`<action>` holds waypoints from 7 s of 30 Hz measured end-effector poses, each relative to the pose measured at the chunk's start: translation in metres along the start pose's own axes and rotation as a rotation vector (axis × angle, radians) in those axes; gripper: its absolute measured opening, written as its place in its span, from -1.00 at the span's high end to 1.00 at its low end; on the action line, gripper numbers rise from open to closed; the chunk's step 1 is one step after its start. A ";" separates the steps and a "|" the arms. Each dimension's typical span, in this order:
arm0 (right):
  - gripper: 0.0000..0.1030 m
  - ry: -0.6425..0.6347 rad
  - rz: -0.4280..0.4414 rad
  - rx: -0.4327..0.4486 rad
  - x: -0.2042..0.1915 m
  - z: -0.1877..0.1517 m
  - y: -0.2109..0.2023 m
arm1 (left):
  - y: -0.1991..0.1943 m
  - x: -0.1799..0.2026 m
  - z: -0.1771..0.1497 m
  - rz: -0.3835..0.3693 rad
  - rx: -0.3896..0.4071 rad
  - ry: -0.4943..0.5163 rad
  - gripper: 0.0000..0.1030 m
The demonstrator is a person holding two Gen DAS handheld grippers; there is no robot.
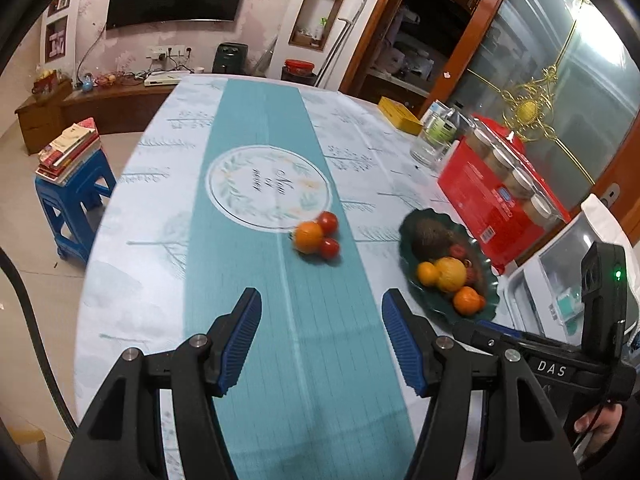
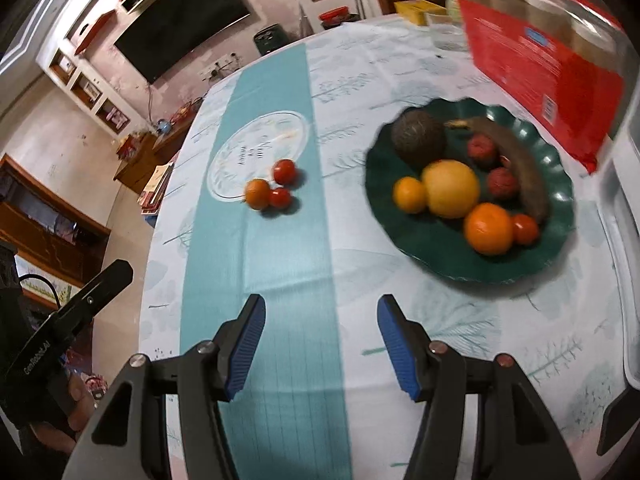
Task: Organize fruits
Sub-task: 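Open both tools and withdraw them from the plate, then grasp the tangerine with the left tool while the right tool grasps a cherry tomato, then carry the tangerine with the left tool onto the plate while the right tool places the tomato, then grasp the last cherry tomato on the runner with the left tool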
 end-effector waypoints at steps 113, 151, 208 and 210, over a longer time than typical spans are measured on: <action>0.48 -0.280 -0.112 0.056 0.006 -0.027 0.070 | 0.144 0.042 -0.008 -0.156 -0.415 -0.043 0.36; 0.48 -0.098 -0.176 0.174 0.201 0.024 -0.003 | 0.188 0.205 -0.036 -0.131 -0.340 -0.062 0.35; -0.10 -0.063 -0.323 0.124 0.125 -0.037 0.010 | 0.244 0.040 0.057 0.128 -0.157 -0.039 0.03; -0.10 -0.062 -0.326 0.122 0.124 -0.037 0.010 | 0.246 0.037 0.058 0.121 -0.150 -0.043 0.14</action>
Point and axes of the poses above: each gripper's, at about its wrist camera, not at the fingertips, and y roughly the way its jaws point, x to its right, z to its top, the point moved 4 cm from there along y, roughly the way its jaws point
